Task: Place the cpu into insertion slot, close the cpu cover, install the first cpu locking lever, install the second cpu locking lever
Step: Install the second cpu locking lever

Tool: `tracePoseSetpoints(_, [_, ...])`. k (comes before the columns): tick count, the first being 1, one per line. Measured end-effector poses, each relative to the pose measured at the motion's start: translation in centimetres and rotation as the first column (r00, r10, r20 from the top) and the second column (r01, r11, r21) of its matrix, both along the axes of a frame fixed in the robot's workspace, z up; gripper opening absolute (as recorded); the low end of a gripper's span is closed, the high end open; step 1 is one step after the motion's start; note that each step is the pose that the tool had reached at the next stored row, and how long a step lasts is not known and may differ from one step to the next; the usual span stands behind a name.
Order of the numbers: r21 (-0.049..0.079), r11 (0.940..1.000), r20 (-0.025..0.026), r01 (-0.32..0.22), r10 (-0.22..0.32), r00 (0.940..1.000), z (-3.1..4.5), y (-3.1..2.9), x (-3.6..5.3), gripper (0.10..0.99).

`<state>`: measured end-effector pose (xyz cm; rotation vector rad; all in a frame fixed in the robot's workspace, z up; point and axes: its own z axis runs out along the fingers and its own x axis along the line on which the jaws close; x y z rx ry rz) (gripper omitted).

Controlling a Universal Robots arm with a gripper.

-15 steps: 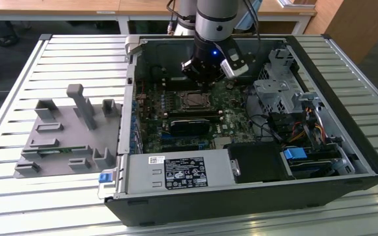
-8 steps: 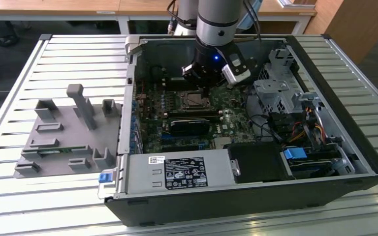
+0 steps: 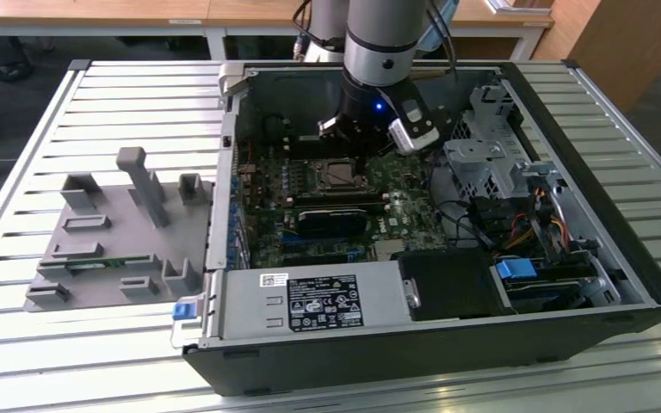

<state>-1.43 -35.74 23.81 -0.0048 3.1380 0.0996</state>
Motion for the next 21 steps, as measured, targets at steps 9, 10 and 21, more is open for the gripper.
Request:
tracePoseSetpoints(9, [0.003,1.0,0.0,0.0,0.0,1.0,-0.06,-0.88,-0.06,0.106])
tracePoseSetpoints(10, [0.003,1.0,0.0,0.0,0.0,1.0,-0.07,-0.99,-0.07,0.106])
tracePoseSetpoints(21, [0.005,1.0,0.0001,0.0,0.0,1.0,-0.27,-1.3,-2.37,0.106])
